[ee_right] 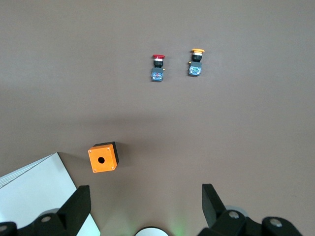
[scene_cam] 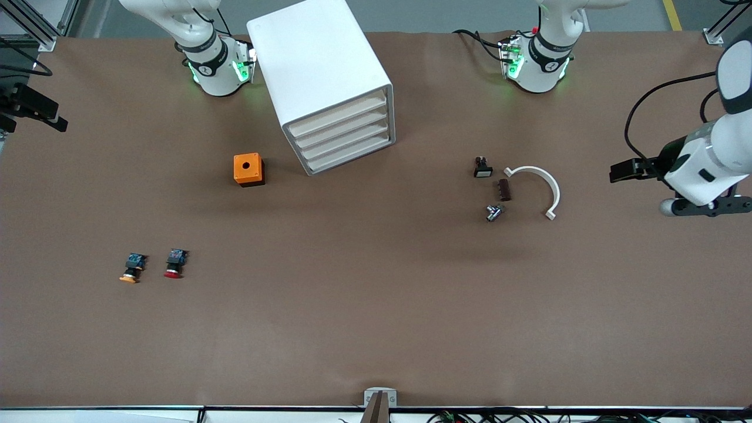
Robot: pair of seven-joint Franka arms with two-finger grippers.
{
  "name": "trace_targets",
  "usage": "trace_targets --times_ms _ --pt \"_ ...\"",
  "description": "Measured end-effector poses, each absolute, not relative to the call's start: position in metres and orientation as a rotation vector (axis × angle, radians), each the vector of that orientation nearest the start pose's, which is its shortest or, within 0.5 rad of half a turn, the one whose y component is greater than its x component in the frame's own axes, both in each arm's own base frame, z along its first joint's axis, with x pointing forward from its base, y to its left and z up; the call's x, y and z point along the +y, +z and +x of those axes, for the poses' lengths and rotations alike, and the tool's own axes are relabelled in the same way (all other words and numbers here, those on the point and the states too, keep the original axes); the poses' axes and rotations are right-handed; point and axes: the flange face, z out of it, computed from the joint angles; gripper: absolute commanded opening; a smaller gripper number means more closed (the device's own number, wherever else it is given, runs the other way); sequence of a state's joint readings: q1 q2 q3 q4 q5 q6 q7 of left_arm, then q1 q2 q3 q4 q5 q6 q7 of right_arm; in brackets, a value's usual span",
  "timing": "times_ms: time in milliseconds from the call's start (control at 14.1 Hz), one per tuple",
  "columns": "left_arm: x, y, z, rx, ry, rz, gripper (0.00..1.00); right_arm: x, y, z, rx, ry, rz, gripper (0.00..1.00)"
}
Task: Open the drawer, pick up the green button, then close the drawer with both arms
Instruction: 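Move the left gripper toward the front of the white cabinet drawer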
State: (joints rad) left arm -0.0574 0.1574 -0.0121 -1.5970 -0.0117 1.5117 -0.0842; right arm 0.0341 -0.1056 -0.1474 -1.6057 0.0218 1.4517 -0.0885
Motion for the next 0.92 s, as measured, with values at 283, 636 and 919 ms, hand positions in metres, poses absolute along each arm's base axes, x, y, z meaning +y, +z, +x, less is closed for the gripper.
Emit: trace_targets --times_ms 283,636,919 --pt "-0.100 0.482 0.584 -0.091 0.475 -3.058 1.00 -0.059 0.654 0.506 0.033 0.071 -3.099 1.00" --pt "-0.192 0.417 0.585 -0.216 0.569 -2.944 1.00 -0.059 0.654 0.506 0.033 0.071 -3.099 1.00" --pt "-0.246 0.358 0.585 -0.405 0.738 -2.920 1.00 -0.059 0.654 0.506 0.032 0.069 -3.099 1.00"
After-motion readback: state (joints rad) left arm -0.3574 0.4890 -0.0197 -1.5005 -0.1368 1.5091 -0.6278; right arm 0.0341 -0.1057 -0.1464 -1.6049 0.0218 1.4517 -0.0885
